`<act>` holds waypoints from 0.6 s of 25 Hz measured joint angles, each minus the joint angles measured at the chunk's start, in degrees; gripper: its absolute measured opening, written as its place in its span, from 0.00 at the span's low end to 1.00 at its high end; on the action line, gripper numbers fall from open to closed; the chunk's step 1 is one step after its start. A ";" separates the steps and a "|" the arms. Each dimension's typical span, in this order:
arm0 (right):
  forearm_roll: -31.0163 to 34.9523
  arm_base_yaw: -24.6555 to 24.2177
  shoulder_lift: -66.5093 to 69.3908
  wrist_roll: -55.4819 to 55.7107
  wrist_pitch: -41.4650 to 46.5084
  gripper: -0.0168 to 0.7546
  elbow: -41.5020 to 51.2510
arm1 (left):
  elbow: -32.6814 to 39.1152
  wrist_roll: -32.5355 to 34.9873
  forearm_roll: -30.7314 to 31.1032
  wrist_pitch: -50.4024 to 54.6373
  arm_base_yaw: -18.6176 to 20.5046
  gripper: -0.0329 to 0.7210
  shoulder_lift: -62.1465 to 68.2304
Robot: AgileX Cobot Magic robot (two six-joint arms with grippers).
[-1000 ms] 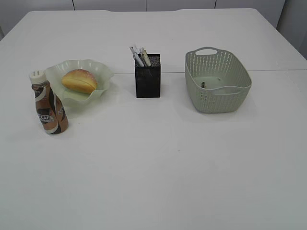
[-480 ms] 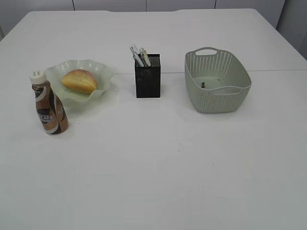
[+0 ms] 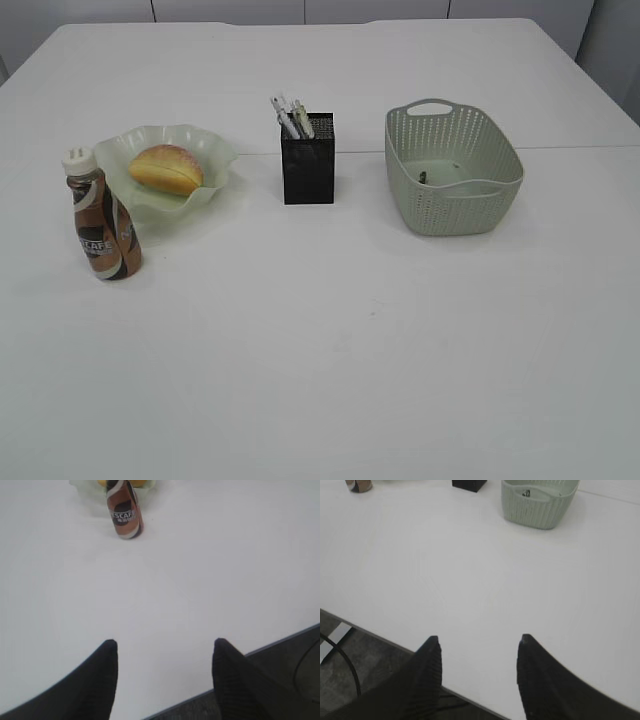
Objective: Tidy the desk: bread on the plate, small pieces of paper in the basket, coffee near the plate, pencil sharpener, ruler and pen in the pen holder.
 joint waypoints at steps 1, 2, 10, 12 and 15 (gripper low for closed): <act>0.00 0.00 0.00 -0.14 -0.11 0.53 0.87 | 0.96 0.27 0.00 -0.14 0.00 0.62 0.00; 0.12 0.00 0.00 -0.22 -0.52 0.53 1.52 | 1.67 0.50 0.00 -0.29 0.00 0.62 0.00; 0.34 0.00 0.00 0.08 -2.98 0.53 3.72 | 3.73 1.11 0.12 -5.13 0.00 0.62 0.00; 0.34 0.00 0.00 0.28 -2.98 0.53 3.72 | 3.73 1.11 0.19 -5.55 0.00 0.62 0.00; 0.34 0.00 0.00 0.41 -3.01 0.53 3.72 | 3.73 1.11 0.19 -5.75 0.00 0.62 0.00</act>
